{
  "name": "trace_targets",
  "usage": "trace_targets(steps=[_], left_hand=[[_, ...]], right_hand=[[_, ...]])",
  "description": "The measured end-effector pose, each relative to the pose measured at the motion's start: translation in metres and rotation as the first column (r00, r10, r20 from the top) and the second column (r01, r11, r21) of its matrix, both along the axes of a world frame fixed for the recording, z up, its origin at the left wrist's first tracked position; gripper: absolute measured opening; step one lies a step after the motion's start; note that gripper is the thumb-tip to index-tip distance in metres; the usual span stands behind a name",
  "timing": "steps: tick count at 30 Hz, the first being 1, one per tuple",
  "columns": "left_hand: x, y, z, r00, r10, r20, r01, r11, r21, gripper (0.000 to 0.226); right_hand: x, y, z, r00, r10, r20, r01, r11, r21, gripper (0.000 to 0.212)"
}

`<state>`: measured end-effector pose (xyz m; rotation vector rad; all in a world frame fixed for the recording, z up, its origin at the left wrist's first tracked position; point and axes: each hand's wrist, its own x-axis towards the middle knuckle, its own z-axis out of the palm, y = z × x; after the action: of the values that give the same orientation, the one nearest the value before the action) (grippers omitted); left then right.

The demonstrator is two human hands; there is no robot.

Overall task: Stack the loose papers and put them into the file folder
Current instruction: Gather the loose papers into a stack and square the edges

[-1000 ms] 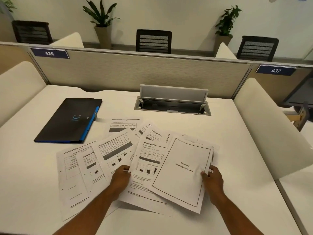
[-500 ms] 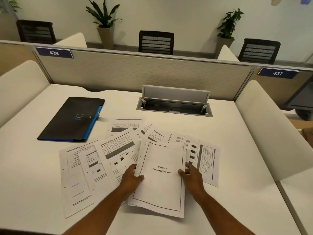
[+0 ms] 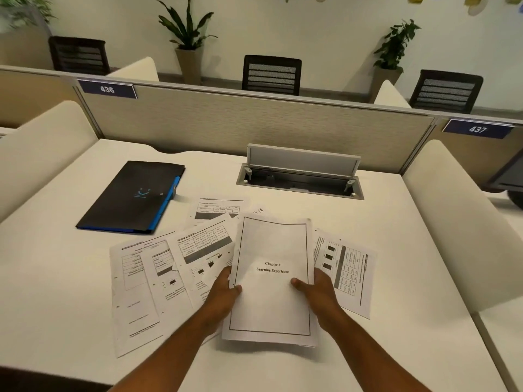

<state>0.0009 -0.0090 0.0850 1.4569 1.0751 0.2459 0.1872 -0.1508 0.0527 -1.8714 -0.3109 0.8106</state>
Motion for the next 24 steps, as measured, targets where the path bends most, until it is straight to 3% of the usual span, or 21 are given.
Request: trace_targets(steps=[6, 12, 18, 24], left_hand=[[0.017, 0.006, 0.032, 0.973, 0.119, 0.198, -0.152, 0.975, 0.164, 0.041], [0.025, 0.002, 0.045, 0.954, 0.093, 0.286, -0.189, 0.925, 0.331, 0.046], [0.024, -0.007, 0.042, 0.955, 0.085, 0.284, -0.178, 0.931, 0.320, 0.036], [0.020, -0.014, 0.029, 0.970, 0.082, 0.230, -0.142, 0.956, 0.258, 0.046]], right_hand=[[-0.007, 0.016, 0.051, 0.968, -0.088, 0.234, 0.041, 0.978, 0.202, 0.035], [-0.015, 0.016, 0.068, 0.955, -0.152, 0.253, 0.074, 0.953, 0.293, 0.056], [-0.020, 0.011, 0.057, 0.961, -0.165, 0.224, 0.107, 0.962, 0.253, 0.056], [-0.024, 0.004, 0.047, 0.972, -0.106, 0.211, 0.057, 0.973, 0.225, 0.051]])
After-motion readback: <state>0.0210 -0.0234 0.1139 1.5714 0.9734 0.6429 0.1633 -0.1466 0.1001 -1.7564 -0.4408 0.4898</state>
